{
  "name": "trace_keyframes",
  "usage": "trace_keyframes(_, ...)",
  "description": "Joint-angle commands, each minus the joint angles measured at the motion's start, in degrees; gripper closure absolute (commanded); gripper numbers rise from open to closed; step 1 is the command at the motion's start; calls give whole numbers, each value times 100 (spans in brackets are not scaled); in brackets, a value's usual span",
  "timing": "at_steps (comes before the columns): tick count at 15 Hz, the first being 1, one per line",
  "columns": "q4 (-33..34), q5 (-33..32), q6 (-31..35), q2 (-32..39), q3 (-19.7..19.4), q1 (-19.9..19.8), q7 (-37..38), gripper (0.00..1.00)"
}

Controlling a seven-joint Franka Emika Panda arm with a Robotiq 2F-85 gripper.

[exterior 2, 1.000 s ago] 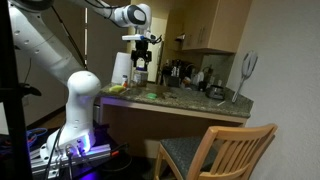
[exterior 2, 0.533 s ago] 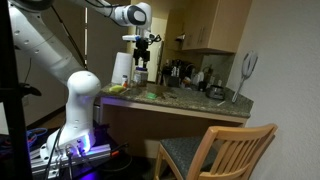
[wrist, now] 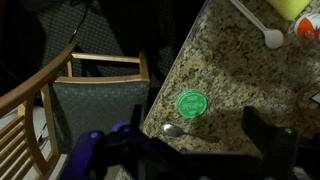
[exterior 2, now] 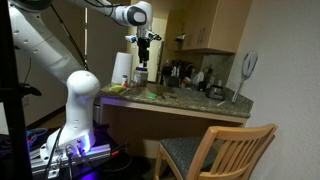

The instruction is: Move the green lid backwards

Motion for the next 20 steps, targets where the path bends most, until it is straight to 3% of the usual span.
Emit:
trace_keyframes(1, 13, 92, -16, 3, 96, -136, -61, 0)
trace_keyframes(3, 202, 277, -849, 100, -13, -14, -196, 0)
trace_keyframes(4, 809, 421, -1431, 282, 49, 83, -145, 0)
trace_keyframes(5, 1002, 629, -1803, 310, 31, 159, -213, 0)
trace_keyframes(6, 1271, 672, -2235, 403, -172, 516, 89, 0)
trace_keyframes(8, 2074, 954, -3100, 330, 204, 119, 463, 0)
trace_keyframes(9, 2407, 917, -3345, 365, 133, 330, 858, 0)
trace_keyframes(10, 2816, 1075, -3736, 424, 340, 37, 961, 0)
trace_keyframes(12, 3559, 1190, -3875, 448, 484, -34, 1168, 0)
trace_keyframes(14, 4276, 1058, -3598, 482, 647, -109, 1179, 0)
trace_keyframes(15, 3507, 1166, -3583, 163, 572, -107, 1067, 0)
trace_keyframes(18, 4092, 1145, -3571, 229, 668, -140, 1133, 0)
trace_keyframes(20, 3130, 1106, -2747, 273, 666, -350, 1237, 0)
